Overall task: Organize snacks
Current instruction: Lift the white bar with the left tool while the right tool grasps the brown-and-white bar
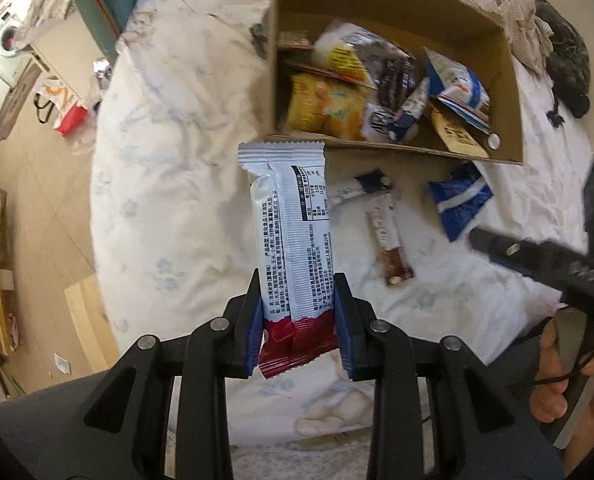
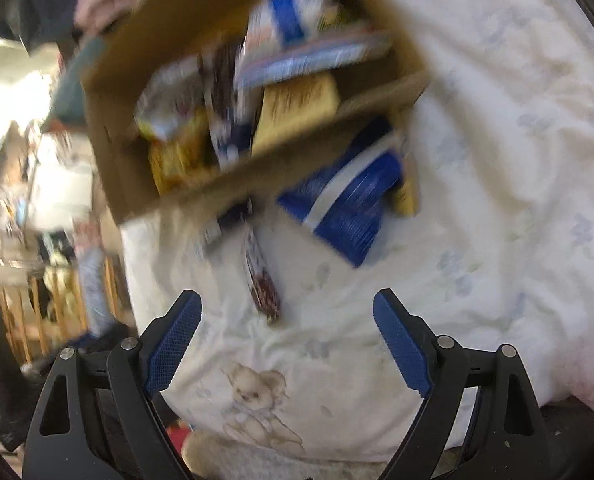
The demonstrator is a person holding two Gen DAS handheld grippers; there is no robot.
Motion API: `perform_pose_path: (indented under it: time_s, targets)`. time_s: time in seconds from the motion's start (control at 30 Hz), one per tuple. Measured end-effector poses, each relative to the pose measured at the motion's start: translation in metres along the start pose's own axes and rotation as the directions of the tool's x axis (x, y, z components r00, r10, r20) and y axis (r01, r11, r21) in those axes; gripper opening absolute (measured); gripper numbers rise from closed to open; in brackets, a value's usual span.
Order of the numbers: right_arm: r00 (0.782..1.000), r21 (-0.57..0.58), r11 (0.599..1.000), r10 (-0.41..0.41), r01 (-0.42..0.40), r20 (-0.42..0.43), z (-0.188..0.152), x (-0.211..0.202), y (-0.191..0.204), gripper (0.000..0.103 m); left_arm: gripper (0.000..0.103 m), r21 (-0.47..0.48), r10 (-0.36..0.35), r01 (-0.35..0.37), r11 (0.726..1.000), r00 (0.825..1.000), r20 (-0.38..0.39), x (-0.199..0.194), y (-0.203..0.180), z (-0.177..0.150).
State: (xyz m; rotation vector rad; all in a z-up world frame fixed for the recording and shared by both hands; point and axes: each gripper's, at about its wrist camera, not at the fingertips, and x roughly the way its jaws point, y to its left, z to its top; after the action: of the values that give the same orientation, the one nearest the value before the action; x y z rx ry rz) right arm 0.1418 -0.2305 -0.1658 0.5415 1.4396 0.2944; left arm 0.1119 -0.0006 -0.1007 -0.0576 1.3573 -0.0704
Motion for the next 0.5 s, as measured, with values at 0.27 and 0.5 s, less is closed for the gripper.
perform_pose_path:
  time_s: [0.27, 0.5]
  targets:
    - [0.985, -0.224, 0.965, -0.154, 0.133, -0.081, -0.001, 0.058, 0.055, 0.072, 0.027, -0.102, -0.047, 0.046, 0.994, 0.999, -0.005, 0.004, 0.018, 0.008]
    - [0.945, -0.348, 0.895, -0.320, 0.280, -0.063, -0.004, 0.094, 0.070, 0.066, 0.027, -0.117, -0.024, 0.024, 0.993, 1.000, -0.003, 0.008, 0.022, 0.011]
